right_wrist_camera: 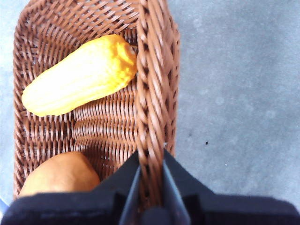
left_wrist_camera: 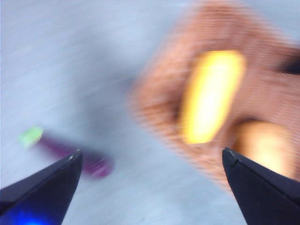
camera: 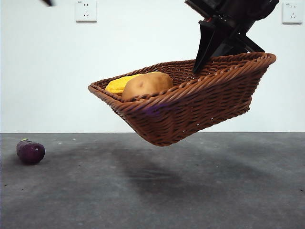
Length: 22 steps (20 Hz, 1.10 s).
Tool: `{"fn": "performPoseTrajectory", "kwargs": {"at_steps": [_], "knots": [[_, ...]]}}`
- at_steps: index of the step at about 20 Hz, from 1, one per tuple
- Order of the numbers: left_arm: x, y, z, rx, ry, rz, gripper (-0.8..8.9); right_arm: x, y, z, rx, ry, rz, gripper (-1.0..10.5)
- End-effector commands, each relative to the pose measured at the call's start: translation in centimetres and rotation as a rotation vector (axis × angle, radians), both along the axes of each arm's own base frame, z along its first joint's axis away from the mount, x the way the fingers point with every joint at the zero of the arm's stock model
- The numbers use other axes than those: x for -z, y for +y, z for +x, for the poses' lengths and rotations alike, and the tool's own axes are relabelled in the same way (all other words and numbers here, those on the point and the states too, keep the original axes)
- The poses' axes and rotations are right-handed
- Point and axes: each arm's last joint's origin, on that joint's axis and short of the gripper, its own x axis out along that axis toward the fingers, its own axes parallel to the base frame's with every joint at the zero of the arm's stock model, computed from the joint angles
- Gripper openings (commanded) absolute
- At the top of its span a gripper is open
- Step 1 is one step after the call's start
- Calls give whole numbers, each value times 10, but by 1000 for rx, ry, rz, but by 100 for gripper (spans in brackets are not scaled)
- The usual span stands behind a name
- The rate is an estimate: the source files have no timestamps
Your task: Help me put the vegetables on the table into the basket
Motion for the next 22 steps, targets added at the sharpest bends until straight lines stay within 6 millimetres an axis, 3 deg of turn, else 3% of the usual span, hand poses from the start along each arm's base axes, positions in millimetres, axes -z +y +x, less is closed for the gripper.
{"fn": "performPoseTrajectory", "kwargs": {"at_steps": [1,4,7,13,17,22], "knots": [[9,24,17,-153,61,-9,503,-2,1,1,-6,-7,17,-8],[26,44,44,-274,133,0,502,-2,1,1,-8,-11,16,-8],[58,55,75,-341,261,37,502,-3,1,2,-3,-23,13,-8],[133,54,129,-435,494,80,502,-2,1,2,-11,-31,4,-8],[173,52,149,-462,583,103,502,-2,0,2,-7,-42,-12,-8],[205,55,163,-492,640,115,500,-2,0,3,-14,-63,-34,-8]]}}
